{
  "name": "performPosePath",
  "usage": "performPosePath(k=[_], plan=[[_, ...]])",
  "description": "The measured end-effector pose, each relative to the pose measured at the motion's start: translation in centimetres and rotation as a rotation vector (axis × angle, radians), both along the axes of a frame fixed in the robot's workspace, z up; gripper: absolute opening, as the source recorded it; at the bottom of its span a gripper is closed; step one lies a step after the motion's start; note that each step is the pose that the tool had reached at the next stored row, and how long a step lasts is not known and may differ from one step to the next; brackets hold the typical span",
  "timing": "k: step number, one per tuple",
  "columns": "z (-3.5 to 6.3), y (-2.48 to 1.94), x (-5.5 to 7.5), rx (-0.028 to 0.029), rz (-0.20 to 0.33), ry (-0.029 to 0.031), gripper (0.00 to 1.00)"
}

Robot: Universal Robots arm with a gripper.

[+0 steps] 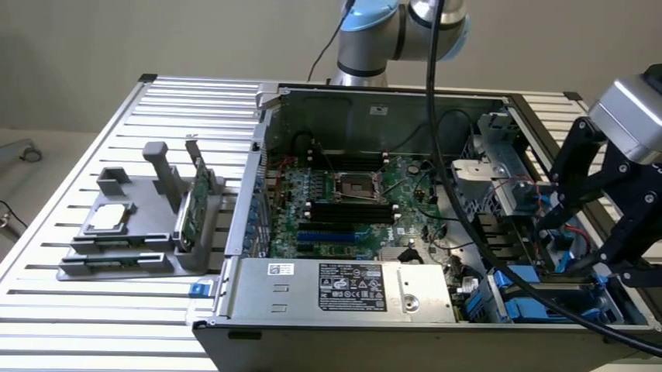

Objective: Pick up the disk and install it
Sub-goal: 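Insert the disk into the insertion slot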

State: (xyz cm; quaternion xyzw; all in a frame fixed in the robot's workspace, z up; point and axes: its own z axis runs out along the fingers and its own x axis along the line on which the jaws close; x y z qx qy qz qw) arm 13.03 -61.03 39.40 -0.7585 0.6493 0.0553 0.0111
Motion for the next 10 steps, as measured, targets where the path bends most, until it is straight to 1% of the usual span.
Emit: performPosePath(k=[4,5,6,7,8,9,10], plan=[[-0.61,0.07,0.2,0.0001,0.011,-0.0013,0.53],[-0.78,0.09,0.2,0.0001,0.013,-0.0021,0.50],[-0.96,0.12,0.2,0.0000,0.016,-0.0030,0.44],[-1.12,0.14,0.3,0.0000,0.018,-0.0039,0.44],[-1.28,0.16,0.3,0.0001,0.021,-0.0048,0.38],[-1.42,0.19,0.4,0.0000,0.024,-0.0055,0.38],[-1.55,0.22,0.4,0.0000,0.026,-0.0061,0.32]])
